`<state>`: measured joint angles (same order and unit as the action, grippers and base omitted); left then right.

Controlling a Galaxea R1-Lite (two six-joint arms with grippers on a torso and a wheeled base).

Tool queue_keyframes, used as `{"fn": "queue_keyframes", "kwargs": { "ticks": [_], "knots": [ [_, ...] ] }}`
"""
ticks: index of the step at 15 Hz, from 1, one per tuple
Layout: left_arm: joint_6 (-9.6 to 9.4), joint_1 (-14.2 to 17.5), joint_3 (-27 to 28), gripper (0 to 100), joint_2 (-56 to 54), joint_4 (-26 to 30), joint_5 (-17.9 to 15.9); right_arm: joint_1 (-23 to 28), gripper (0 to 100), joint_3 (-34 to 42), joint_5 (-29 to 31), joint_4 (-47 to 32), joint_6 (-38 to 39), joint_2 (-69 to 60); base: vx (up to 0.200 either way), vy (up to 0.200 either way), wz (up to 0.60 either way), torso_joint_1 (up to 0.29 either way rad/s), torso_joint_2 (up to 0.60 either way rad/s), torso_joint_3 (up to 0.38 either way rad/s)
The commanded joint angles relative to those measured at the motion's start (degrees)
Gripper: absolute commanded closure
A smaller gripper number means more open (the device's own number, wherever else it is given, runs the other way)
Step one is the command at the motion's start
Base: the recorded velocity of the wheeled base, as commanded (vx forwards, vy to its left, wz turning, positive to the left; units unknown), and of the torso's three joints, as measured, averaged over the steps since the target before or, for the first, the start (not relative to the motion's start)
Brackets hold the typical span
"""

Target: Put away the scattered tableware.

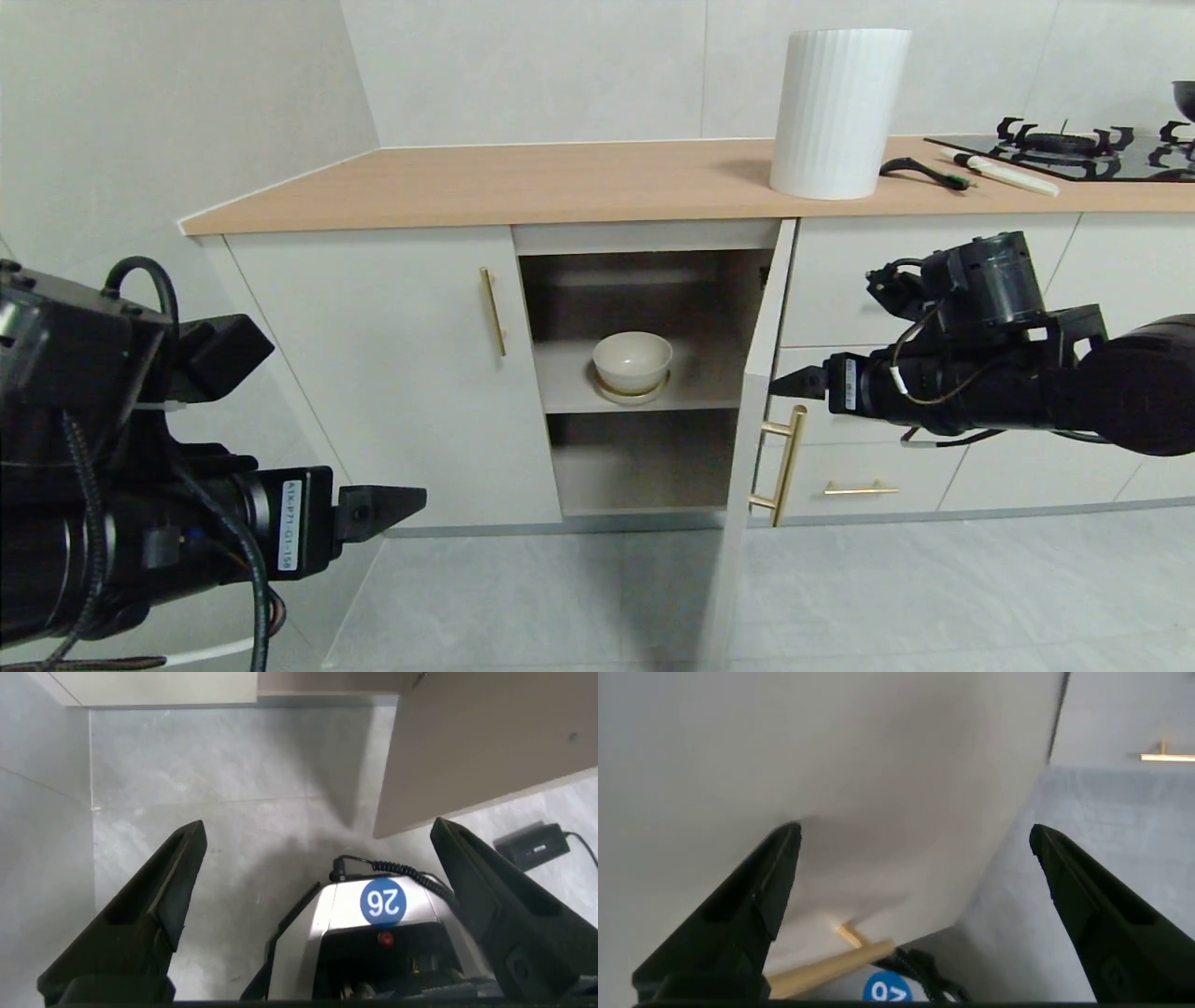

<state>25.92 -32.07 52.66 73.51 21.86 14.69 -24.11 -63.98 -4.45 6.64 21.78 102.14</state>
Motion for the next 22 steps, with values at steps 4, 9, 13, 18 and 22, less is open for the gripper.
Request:
{"fn": "queue_keyframes", "kwargs": {
  "ticks": [4, 9, 13, 18, 22],
  "knots": [
    [0.01, -0.09, -0.19, 0, 0.49, 0.03, -0.01, -0.58, 0, -1.50, 0.23, 3.73, 0.54, 7.37, 0.000, 0.000, 0.00, 0.000, 0.00, 0.000],
    [0.19, -0.01, -0.02, 0, 0.67, -0.76, 0.08, -0.94, 0, -1.33, 0.67, 11.29, 3.53, 13.17, 0.000, 0.000, 0.00, 0.000, 0.00, 0.000],
    [0.19, -0.09, -0.19, 0, 0.85, -0.94, 0.08, -0.94, 0, -1.41, 0.85, 15.68, 5.02, 15.63, 0.000, 0.000, 0.00, 0.000, 0.00, 0.000],
    [0.19, -0.01, -0.02, 0, 0.85, -0.94, 0.08, -0.94, 0, -3.17, 1.02, 16.12, 8.10, 16.68, 0.000, 0.000, 0.00, 0.000, 0.00, 0.000],
    [0.19, -0.01, -0.19, 0, 0.85, -0.94, 0.08, -1.02, 0, -3.08, 1.64, 16.03, 8.01, 16.86, 0.150, 0.000, 0.00, -0.001, 0.00, 0.004]
  ]
}}
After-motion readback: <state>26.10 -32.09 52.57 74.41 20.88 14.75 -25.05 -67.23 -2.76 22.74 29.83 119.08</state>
